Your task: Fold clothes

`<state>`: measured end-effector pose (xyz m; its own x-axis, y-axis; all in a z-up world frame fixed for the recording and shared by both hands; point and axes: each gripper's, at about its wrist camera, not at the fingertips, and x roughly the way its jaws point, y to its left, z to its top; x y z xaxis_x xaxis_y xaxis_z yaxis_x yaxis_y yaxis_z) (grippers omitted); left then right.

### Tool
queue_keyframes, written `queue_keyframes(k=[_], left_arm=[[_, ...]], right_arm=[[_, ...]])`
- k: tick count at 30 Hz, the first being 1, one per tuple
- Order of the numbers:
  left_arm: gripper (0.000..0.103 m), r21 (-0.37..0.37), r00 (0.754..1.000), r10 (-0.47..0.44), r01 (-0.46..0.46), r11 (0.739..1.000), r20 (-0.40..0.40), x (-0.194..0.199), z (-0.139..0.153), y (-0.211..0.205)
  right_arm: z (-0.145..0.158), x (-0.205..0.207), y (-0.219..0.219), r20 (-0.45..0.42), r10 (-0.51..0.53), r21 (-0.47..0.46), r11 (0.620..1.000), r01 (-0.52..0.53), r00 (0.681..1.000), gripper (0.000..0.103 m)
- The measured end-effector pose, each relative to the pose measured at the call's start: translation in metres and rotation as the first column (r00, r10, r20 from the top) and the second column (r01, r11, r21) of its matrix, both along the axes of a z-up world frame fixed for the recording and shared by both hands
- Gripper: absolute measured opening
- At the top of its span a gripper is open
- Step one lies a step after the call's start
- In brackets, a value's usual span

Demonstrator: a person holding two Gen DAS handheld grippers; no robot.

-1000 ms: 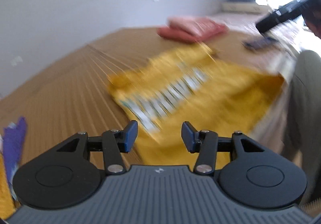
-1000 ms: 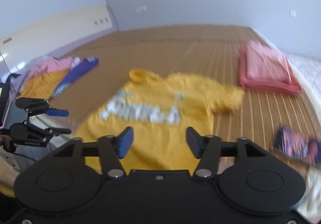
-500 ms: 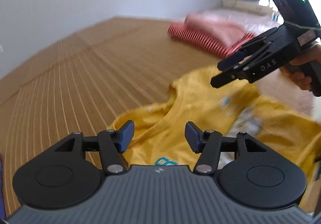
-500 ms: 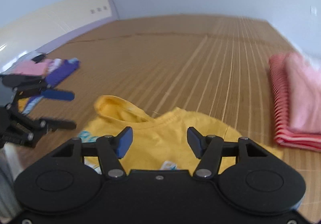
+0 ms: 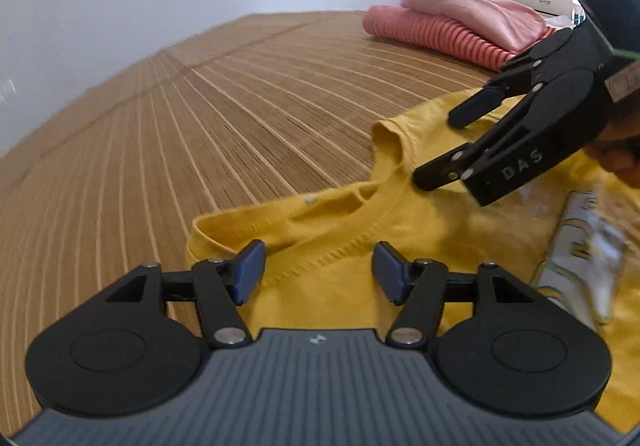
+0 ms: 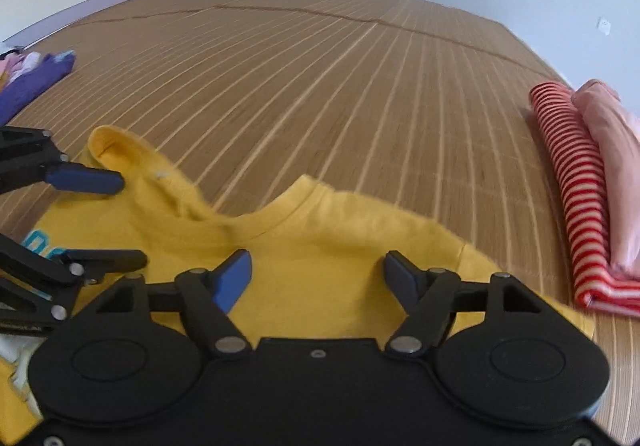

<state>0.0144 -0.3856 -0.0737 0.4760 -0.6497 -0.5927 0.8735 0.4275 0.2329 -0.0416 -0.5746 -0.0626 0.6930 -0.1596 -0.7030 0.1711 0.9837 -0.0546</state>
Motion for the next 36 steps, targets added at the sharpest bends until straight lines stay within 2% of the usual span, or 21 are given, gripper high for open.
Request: queue_keyframes(k=[2,5,7,8,10,12,16,18,20,22,26,29,34,36], left_arm=[[0.069,-0.026,1.0,0.019,-0.019,0.999,0.016,0.006,-0.002,0.001],[0.069,-0.061,0.997,0.046,-0.049,0.997,-0.054,0.02,-0.002,0.007],[0.069,-0.052,0.996,0.065,-0.068,0.996,-0.056,0.019,0.002,0.009],[0.069,-0.046,0.997,0.067,-0.069,0.997,-0.045,0.015,0.005,0.011],[0.069,-0.036,0.999,0.049,-0.049,0.998,-0.006,0.001,0.014,0.021],[0.069,-0.039,1.0,0.024,-0.023,0.999,0.02,-0.016,0.024,0.033],[0.069,-0.024,1.0,-0.013,0.013,1.0,0.003,-0.043,0.028,0.053],[0.069,-0.011,0.999,-0.035,0.034,0.999,-0.035,-0.05,0.025,0.055],[0.069,-0.001,0.994,-0.046,0.046,0.999,-0.096,-0.055,0.02,0.062],[0.069,0.029,0.992,-0.044,0.048,0.998,-0.116,-0.061,0.013,0.07],[0.069,0.071,0.995,-0.076,0.08,0.994,-0.064,-0.072,0.004,0.078],[0.072,0.066,0.995,-0.059,0.064,0.996,-0.082,-0.065,-0.001,0.072],[0.074,0.045,0.997,-0.068,0.07,0.997,-0.041,-0.058,-0.005,0.061],[0.075,0.034,0.997,-0.06,0.062,0.997,-0.049,-0.054,-0.007,0.058]], right_arm=[[-0.001,0.008,-0.007,0.014,-0.017,0.0,1.0,0.017,1.0,0.077],[-0.002,0.014,-0.018,0.038,-0.033,-0.002,0.999,0.033,0.999,0.077],[0.0,0.013,-0.026,0.056,-0.036,0.012,0.999,0.035,0.998,0.076],[0.002,0.011,-0.027,0.062,-0.034,0.019,0.999,0.033,0.997,0.076],[0.008,0.005,-0.03,0.072,-0.047,0.039,0.998,0.044,0.996,0.069],[0.02,-0.007,-0.029,0.073,-0.052,0.08,0.996,0.046,0.996,0.069],[0.041,-0.034,-0.008,0.072,-0.01,0.14,0.99,0.0,0.997,0.074],[0.041,-0.037,0.001,0.051,0.009,0.143,0.99,-0.016,0.999,0.074],[0.039,-0.041,0.008,0.028,0.027,0.122,0.992,-0.03,0.999,0.074],[0.033,-0.05,0.013,-0.003,0.024,0.093,0.995,-0.024,1.0,0.074],[0.01,-0.065,-0.002,-0.043,0.035,0.17,0.985,-0.027,0.998,0.074],[-0.002,-0.073,-0.002,-0.038,0.047,0.12,0.992,-0.042,0.998,0.071],[-0.005,-0.066,0.009,-0.034,0.039,0.066,0.997,-0.037,0.999,0.074],[-0.008,-0.061,0.009,-0.025,0.033,0.062,0.998,-0.031,0.999,0.076]])
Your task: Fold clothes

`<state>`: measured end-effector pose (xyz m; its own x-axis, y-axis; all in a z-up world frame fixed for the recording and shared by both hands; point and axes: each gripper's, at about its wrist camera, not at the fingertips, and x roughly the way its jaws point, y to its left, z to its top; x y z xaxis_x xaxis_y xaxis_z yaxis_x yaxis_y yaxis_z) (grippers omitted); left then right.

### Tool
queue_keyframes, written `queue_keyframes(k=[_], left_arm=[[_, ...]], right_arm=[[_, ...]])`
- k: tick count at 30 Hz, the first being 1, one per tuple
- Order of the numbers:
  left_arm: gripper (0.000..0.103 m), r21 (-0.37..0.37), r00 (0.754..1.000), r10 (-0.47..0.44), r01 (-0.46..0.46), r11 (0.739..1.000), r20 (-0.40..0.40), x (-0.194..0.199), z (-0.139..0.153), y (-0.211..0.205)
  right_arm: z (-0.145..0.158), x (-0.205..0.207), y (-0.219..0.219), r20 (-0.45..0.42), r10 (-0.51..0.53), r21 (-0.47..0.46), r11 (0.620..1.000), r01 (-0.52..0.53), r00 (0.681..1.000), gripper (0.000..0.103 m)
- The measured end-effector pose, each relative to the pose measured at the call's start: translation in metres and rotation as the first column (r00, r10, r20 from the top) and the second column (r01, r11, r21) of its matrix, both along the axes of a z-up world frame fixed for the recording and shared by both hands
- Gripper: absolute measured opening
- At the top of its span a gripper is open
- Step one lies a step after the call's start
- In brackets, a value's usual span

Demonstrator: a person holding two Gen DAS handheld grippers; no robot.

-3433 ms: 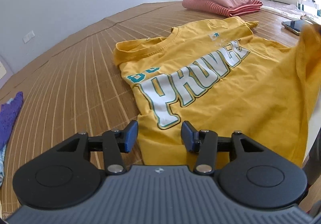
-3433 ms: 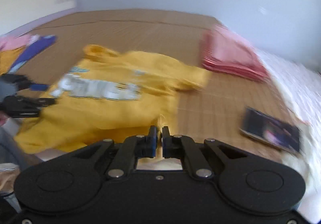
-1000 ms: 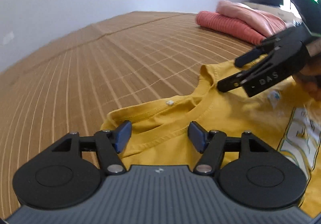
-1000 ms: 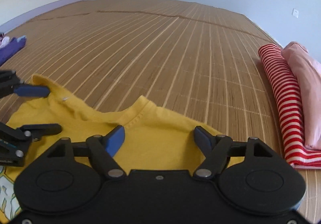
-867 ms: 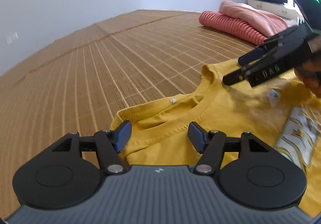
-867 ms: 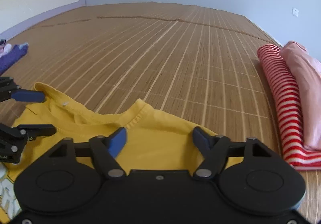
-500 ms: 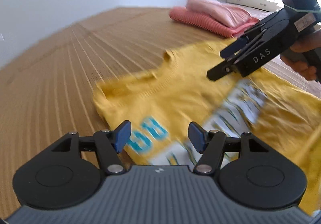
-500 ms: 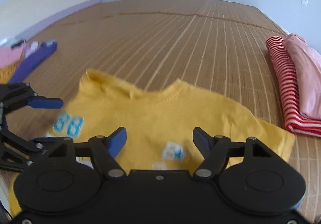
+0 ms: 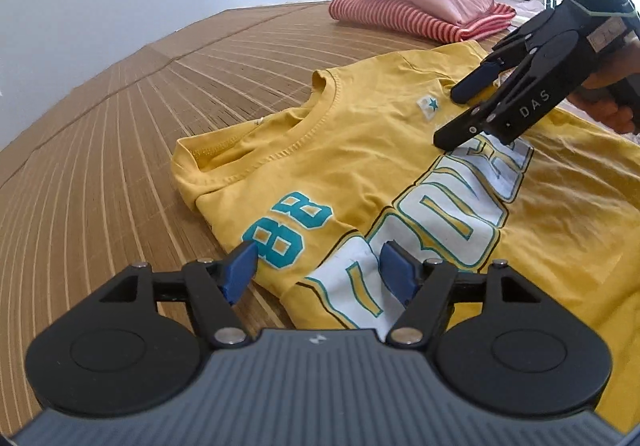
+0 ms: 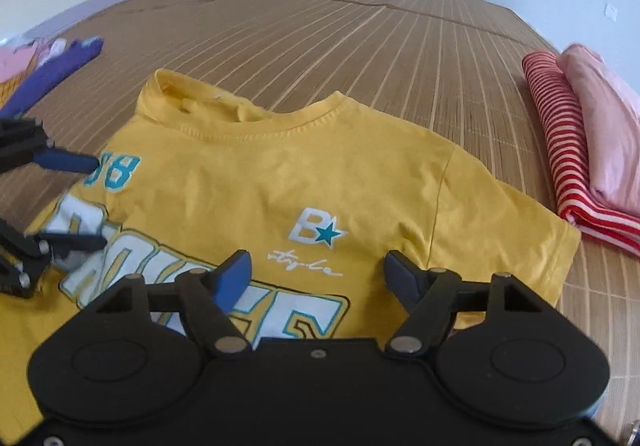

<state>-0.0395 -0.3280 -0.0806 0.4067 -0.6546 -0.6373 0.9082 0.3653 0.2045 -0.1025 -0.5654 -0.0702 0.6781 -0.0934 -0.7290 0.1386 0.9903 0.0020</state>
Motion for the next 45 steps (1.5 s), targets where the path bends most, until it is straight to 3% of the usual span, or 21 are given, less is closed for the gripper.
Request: queue_keyframes(k=[6,9,14,18,21,23,24,26,28,31,35,39,45], left_arm=[[0.075,-0.021,0.997,0.021,-0.019,1.0,0.075,-0.001,-0.003,-0.012],[0.075,-0.028,0.996,0.043,-0.041,0.999,0.076,0.0,-0.001,-0.015],[0.075,-0.062,0.99,0.097,-0.091,0.994,0.102,0.008,0.022,0.006],[0.074,-0.131,0.974,0.222,-0.225,0.965,-0.037,0.042,0.024,0.024],[0.074,-0.154,0.948,0.226,-0.263,0.952,-0.224,0.058,0.013,0.023],[0.069,-0.163,0.932,0.217,-0.272,0.949,-0.29,0.061,0.007,0.019],[0.062,-0.168,0.933,0.22,-0.274,0.947,-0.285,0.06,0.006,0.016],[0.028,-0.178,0.94,0.222,-0.272,0.946,-0.261,0.057,0.004,0.011],[0.015,-0.197,0.94,0.214,-0.27,0.943,-0.266,0.054,0.005,0.007],[0.012,-0.211,0.948,0.183,-0.241,0.947,-0.261,0.047,0.006,-0.004],[0.011,-0.24,0.978,0.101,-0.144,0.96,-0.183,0.019,0.015,-0.026],[0.011,-0.214,0.996,-0.016,-0.004,0.977,-0.09,-0.024,0.012,-0.048],[0.011,-0.122,0.99,-0.1,0.112,0.986,0.103,-0.075,-0.011,-0.063]], right_arm=[[0.0,0.005,0.003,0.037,-0.007,-0.011,1.0,0.008,0.999,0.078],[-0.001,0.009,0.0,0.055,-0.015,-0.009,1.0,0.015,0.998,0.079],[-0.003,0.005,0.001,0.081,-0.009,-0.012,1.0,0.01,0.997,0.08],[-0.002,-0.004,0.003,0.097,-0.007,-0.02,1.0,0.009,0.995,0.08],[-0.003,-0.008,0.003,0.104,-0.006,-0.023,1.0,0.009,0.995,0.081],[-0.003,-0.007,0.004,0.108,-0.004,-0.031,0.999,0.008,0.994,0.081],[-0.003,-0.007,0.003,0.11,-0.004,-0.031,0.999,0.008,0.994,0.081],[-0.003,-0.008,0.002,0.115,-0.004,-0.023,1.0,0.007,0.993,0.081],[0.001,-0.011,-0.003,0.127,-0.012,0.01,1.0,0.011,0.992,0.077],[0.012,-0.02,-0.024,0.153,-0.077,0.146,0.988,0.055,0.985,0.072],[0.015,-0.03,-0.054,0.152,-0.143,0.335,0.938,0.085,0.978,0.072],[0.007,-0.031,-0.067,0.155,-0.156,0.425,0.902,0.076,0.976,0.072],[0.006,-0.036,-0.084,0.164,-0.201,0.549,0.832,0.08,0.966,0.07]])
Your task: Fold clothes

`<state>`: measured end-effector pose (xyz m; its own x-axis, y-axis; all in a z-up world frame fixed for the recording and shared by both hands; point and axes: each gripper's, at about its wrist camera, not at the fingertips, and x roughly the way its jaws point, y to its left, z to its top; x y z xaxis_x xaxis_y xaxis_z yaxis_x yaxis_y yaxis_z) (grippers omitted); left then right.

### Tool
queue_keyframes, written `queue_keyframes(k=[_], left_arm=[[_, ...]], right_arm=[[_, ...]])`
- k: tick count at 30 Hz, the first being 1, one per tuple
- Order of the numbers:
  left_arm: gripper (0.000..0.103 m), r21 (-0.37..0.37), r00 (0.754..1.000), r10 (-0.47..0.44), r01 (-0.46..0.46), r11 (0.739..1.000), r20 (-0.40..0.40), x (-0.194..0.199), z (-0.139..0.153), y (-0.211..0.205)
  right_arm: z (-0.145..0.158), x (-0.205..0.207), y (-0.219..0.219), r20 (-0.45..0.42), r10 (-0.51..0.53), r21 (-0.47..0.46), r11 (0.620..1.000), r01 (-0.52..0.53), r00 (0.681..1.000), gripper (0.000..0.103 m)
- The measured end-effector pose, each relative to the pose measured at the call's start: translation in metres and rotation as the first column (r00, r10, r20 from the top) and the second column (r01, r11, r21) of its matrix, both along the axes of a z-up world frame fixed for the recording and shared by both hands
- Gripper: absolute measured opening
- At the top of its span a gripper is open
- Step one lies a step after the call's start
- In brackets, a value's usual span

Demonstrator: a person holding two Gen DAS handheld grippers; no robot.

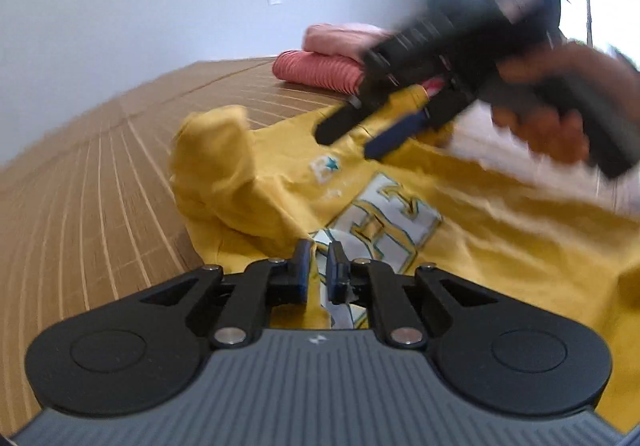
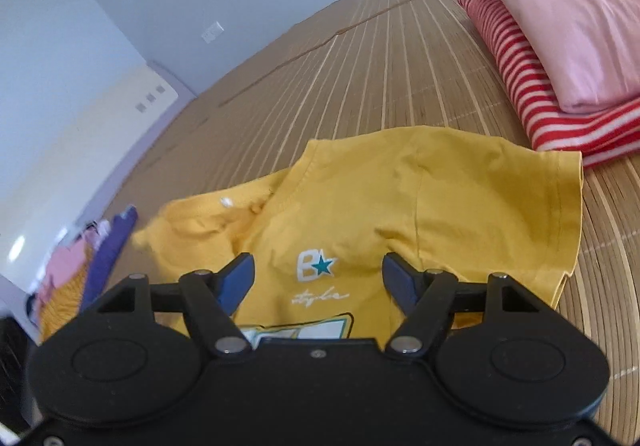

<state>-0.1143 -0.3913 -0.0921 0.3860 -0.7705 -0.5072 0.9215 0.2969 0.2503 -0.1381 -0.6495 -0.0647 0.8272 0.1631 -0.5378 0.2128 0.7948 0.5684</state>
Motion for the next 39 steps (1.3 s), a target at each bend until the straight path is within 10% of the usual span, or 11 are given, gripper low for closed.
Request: queue_keyframes(k=[14,17,18,21,26,29,39], left_arm=[[0.011,0.035,0.997,-0.066,0.065,0.997,0.025,-0.011,-0.005,-0.002],[0.012,0.043,0.997,-0.076,0.075,0.996,0.024,-0.014,-0.004,-0.004],[0.012,0.046,0.997,-0.078,0.077,0.996,0.021,-0.015,-0.001,-0.002],[0.012,0.053,0.996,-0.088,0.088,0.995,0.0,-0.014,0.014,0.004],[0.052,0.049,0.984,-0.13,0.125,0.991,0.118,-0.026,0.047,0.025],[0.052,0.045,0.983,-0.123,0.118,0.992,0.134,-0.027,0.06,0.032],[0.052,0.086,0.996,-0.067,0.072,0.994,-0.05,0.0,0.046,0.035]], right_arm=[[0.027,0.033,0.069,0.033,0.234,-0.23,0.948,-0.221,0.972,0.06],[0.017,0.037,0.075,-0.005,0.199,-0.304,0.933,-0.191,0.98,0.009],[0.014,0.036,0.075,-0.01,0.189,-0.311,0.933,-0.183,0.982,0.007],[0.014,0.027,0.069,0.017,0.193,-0.276,0.944,-0.181,0.981,0.005],[0.048,-0.004,0.037,0.153,0.168,-0.177,0.974,-0.14,0.974,0.005],[0.054,-0.019,0.01,0.157,0.118,-0.112,0.989,-0.101,0.981,0.005],[0.032,-0.026,-0.002,-0.128,-0.066,-0.422,0.907,0.006,0.99,0.018]])
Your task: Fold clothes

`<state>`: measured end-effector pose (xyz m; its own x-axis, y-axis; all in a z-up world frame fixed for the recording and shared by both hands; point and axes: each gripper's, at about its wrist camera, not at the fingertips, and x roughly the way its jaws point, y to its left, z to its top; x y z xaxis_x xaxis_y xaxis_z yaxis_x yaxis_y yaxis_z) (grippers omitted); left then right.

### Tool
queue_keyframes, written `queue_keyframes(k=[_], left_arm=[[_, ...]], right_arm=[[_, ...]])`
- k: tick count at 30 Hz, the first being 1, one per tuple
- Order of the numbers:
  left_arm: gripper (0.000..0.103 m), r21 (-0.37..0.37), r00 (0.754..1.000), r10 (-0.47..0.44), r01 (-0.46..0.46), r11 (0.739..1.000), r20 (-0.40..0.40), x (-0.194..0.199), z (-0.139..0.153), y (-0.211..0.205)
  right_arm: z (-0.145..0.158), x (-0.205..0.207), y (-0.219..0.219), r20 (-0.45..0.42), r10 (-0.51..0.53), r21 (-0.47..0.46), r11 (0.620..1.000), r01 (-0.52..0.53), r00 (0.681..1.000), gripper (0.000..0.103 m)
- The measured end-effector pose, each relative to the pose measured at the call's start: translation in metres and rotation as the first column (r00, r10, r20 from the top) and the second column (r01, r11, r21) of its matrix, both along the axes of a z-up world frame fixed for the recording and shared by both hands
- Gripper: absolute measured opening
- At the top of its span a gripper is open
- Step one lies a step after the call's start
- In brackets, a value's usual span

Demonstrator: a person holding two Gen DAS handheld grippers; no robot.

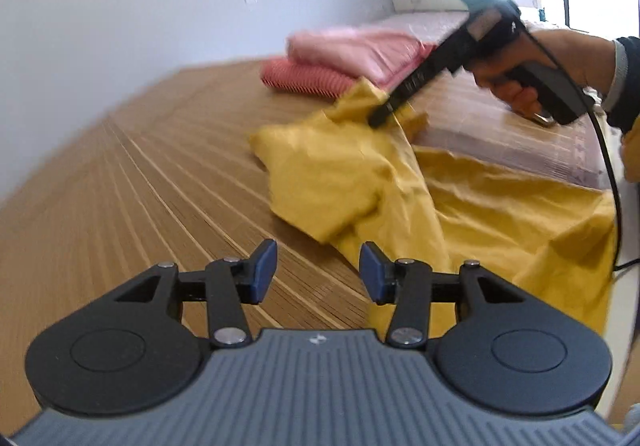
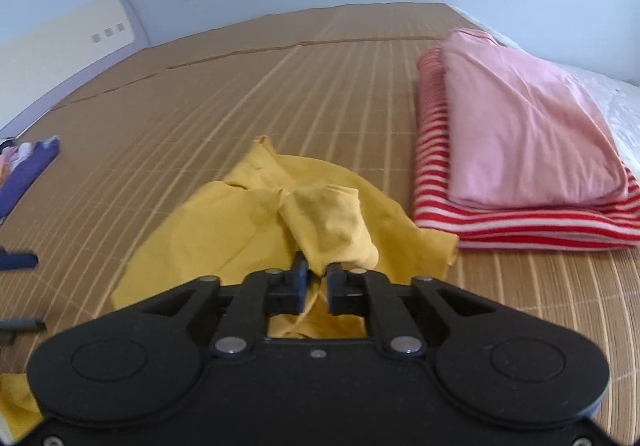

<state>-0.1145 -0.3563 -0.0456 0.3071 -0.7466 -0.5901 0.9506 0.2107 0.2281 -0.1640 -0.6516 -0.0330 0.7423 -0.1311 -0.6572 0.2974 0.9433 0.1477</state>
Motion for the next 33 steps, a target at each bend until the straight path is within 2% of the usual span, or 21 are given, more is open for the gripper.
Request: queue_keyframes(k=[3,7,12,15,19,21,24,26,30,31,32,33], left_arm=[[0.052,-0.008,0.996,0.004,-0.004,1.0,-0.092,0.007,-0.009,-0.004],[0.052,-0.043,0.973,0.056,-0.067,0.997,-0.223,0.027,-0.017,-0.01],[0.052,-0.057,0.927,0.131,-0.161,0.985,-0.351,0.057,-0.035,-0.014],[0.052,-0.102,0.867,0.112,-0.184,0.978,-0.485,0.069,-0.039,-0.018],[0.055,-0.162,0.781,0.094,-0.242,0.957,-0.617,0.079,-0.04,-0.021],[0.056,-0.163,0.754,0.103,-0.271,0.949,-0.649,0.082,-0.044,-0.025],[0.056,-0.174,0.688,0.115,-0.336,0.926,-0.716,0.089,-0.05,-0.03],[0.056,-0.194,0.659,0.106,-0.366,0.91,-0.744,0.094,-0.05,-0.033],[0.053,-0.174,0.64,0.141,-0.404,0.898,-0.756,0.096,-0.051,-0.046],[0.045,-0.169,0.638,0.156,-0.418,0.892,-0.754,0.096,-0.05,-0.047],[0.03,-0.171,0.642,0.175,-0.44,0.881,-0.747,0.095,-0.048,-0.046],[0.024,-0.182,0.655,0.186,-0.452,0.873,-0.732,0.093,-0.045,-0.045]], right_arm=[[0.006,-0.004,0.004,-0.027,-0.019,-0.089,0.996,0.017,0.999,0.032],[0.014,-0.014,0.01,-0.026,-0.065,-0.188,0.98,0.059,0.998,0.039],[0.023,-0.038,0.021,0.05,-0.095,-0.154,0.983,0.102,0.994,0.042],[0.026,-0.044,0.028,0.077,-0.047,-0.092,0.994,0.054,0.996,0.052],[0.021,-0.045,0.032,0.099,0.053,0.068,0.996,-0.06,0.994,0.052],[0.014,-0.044,0.037,0.074,0.081,0.084,0.993,-0.087,0.994,0.052],[0.003,-0.04,0.044,0.029,0.105,0.086,0.991,-0.107,0.994,0.053],[-0.004,-0.039,0.047,0.009,0.125,0.097,0.987,-0.125,0.992,0.053],[-0.016,-0.037,0.045,-0.008,0.125,0.102,0.987,-0.124,0.992,0.054],[-0.016,-0.036,0.045,-0.008,0.127,0.101,0.987,-0.125,0.992,0.055],[-0.016,-0.036,0.046,-0.008,0.128,0.1,0.987,-0.127,0.992,0.056],[-0.017,-0.036,0.045,-0.009,0.129,0.101,0.987,-0.127,0.992,0.057]])
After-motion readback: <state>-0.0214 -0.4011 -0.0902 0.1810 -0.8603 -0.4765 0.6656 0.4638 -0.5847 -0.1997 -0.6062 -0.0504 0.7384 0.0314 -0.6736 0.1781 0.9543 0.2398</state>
